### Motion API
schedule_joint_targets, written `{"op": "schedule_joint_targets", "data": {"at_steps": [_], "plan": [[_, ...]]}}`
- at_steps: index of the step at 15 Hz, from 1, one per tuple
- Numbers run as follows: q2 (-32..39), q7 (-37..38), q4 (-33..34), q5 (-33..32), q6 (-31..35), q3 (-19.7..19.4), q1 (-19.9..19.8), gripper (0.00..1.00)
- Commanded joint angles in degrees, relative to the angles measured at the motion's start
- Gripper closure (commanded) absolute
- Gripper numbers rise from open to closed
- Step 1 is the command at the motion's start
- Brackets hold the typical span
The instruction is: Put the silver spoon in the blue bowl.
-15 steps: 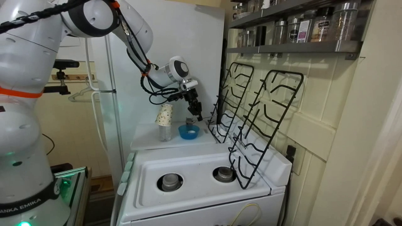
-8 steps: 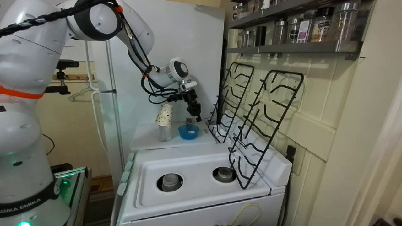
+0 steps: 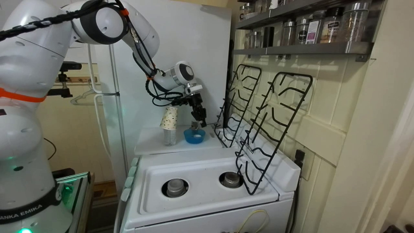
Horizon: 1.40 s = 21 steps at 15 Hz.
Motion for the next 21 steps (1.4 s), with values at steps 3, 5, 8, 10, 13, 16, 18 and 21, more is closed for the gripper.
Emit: {"op": "schedule_joint_targets", "data": {"at_steps": [3,5,8,10,13,16,18,21], "plan": [[0.83,0.86,1.43,-0.24,-1.51,0.55,0.13,0.36],[0.71,0.99,1.28,-0.28,-1.24,0.55,0.10,0.22],[0.23,0.93,0.81,-0.11,-0.39,0.59,-0.23,0.01],[-1.04,-0.17,-0.39,1.44,2.62,1.15,-1.62,0.00],[-5.72,-4.70,-5.24,5.92,13.73,2.46,-5.72,0.00],[-10.32,-15.32,-10.79,12.55,23.27,3.32,-9.46,0.01],[-14.63,-25.31,-16.68,14.80,26.47,5.68,-13.66,0.00],[-21.40,-38.76,-25.63,17.52,31.12,8.09,-18.69,0.00]]}}
